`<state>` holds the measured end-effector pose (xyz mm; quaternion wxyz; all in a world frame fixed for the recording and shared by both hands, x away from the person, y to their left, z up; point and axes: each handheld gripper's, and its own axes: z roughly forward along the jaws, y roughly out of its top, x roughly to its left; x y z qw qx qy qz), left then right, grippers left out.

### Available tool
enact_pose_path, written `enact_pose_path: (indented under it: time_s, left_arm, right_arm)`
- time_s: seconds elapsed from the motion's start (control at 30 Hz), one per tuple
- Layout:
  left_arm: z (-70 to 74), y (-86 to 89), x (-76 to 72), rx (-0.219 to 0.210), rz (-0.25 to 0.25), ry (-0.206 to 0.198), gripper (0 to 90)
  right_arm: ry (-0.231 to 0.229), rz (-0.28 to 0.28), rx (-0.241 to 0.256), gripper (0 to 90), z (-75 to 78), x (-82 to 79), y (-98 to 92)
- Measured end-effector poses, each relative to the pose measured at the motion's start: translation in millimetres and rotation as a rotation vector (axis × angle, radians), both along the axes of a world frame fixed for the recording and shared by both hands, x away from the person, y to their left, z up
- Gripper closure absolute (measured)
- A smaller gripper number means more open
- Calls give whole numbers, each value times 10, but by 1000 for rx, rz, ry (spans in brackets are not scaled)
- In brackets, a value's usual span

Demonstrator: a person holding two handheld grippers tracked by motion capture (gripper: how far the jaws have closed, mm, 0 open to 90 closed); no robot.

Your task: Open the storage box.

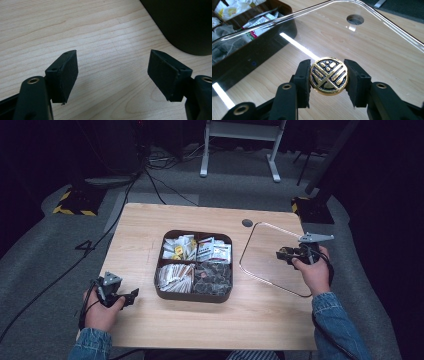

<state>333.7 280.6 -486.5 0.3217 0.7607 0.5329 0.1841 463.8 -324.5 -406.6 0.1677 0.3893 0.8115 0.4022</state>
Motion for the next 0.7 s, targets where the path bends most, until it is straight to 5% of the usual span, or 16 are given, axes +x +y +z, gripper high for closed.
enact_pose_path:
  time_s: [0.7]
  left_arm:
    - [20,-15,-5,7,2,-14,264]
  right_arm:
    - [52,3,-40,587,-547,-77,-53]
